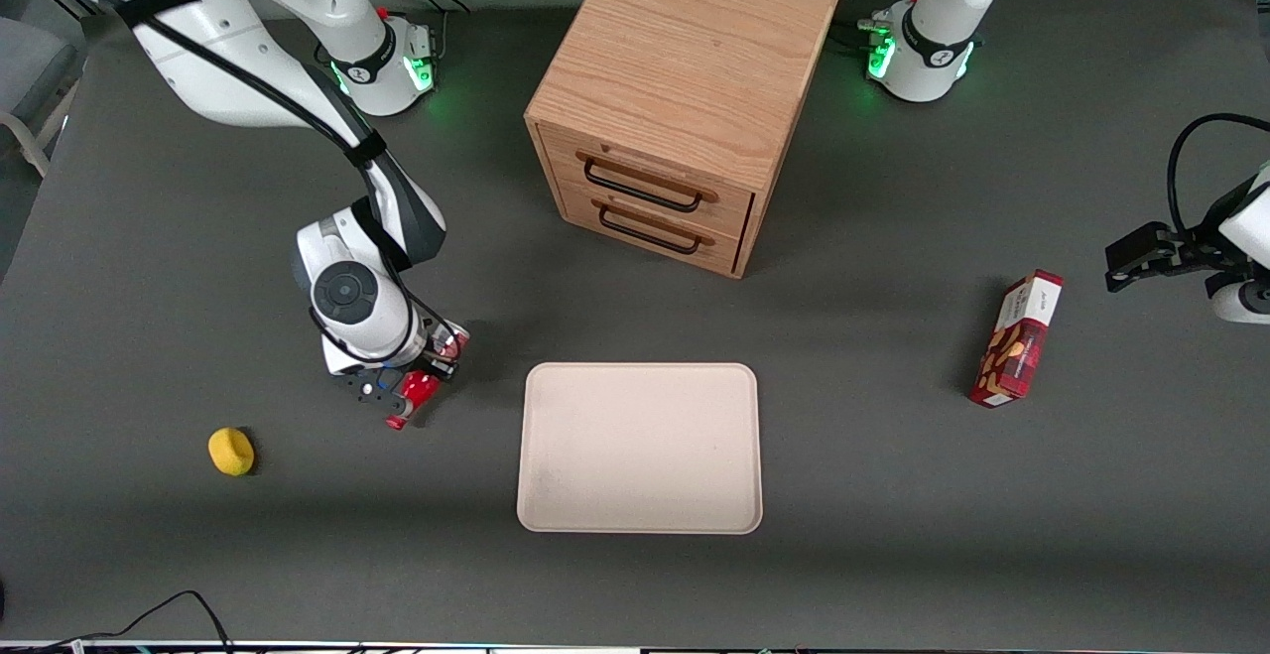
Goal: Place coke bottle on tray
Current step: 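Close the right gripper around the bottle's body, then lift the bottle up off the table with the right gripper, then carry the held bottle over the cream tray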
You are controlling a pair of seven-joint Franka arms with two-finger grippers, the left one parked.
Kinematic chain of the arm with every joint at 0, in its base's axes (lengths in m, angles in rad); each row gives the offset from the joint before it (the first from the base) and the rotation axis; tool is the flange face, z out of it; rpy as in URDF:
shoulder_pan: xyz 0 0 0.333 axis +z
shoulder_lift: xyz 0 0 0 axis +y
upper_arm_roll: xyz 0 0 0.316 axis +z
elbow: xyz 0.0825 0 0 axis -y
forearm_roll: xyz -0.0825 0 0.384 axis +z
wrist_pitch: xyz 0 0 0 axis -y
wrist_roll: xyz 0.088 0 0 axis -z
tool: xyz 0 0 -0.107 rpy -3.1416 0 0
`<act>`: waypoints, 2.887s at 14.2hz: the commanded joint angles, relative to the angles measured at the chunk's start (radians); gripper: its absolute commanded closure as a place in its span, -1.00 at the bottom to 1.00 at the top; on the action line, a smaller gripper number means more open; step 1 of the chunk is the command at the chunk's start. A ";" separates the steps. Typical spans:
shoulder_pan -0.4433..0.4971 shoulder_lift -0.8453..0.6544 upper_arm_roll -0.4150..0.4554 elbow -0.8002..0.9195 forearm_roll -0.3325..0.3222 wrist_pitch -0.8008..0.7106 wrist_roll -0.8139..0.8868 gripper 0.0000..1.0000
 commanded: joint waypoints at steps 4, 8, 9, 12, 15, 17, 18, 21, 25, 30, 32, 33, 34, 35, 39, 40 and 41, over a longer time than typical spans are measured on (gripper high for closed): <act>-0.051 -0.337 0.025 0.097 0.235 -0.471 -0.327 1.00; -0.038 -0.466 -0.087 0.144 0.300 -0.662 -0.624 1.00; -0.035 -0.496 -0.109 0.144 0.300 -0.692 -0.695 1.00; -0.022 -0.540 -0.135 0.144 0.300 -0.756 -0.789 1.00; 0.040 -0.549 -0.186 0.151 0.297 -0.782 -0.874 1.00; 0.057 -0.534 -0.186 0.173 0.291 -0.780 -0.896 1.00; 0.067 -0.509 -0.187 0.193 0.291 -0.780 -0.918 1.00; 0.124 -0.355 -0.187 0.329 0.298 -0.782 -0.918 1.00; 0.204 -0.086 -0.186 0.562 0.298 -0.782 -0.820 1.00; 0.248 0.219 -0.178 0.809 0.301 -0.658 -0.558 1.00; 0.273 0.288 -0.177 0.839 0.301 -0.551 -0.487 1.00; 0.290 0.316 -0.178 0.840 0.300 -0.494 -0.479 1.00; 0.310 0.342 -0.184 0.840 0.300 -0.449 -0.478 1.00; 0.320 0.367 -0.186 0.842 0.298 -0.411 -0.461 1.00; 0.342 0.462 -0.189 0.848 0.289 -0.288 -0.472 1.00; 0.342 0.482 -0.189 0.849 0.286 -0.251 -0.473 1.00; 0.342 0.500 -0.193 0.849 0.274 -0.216 -0.476 1.00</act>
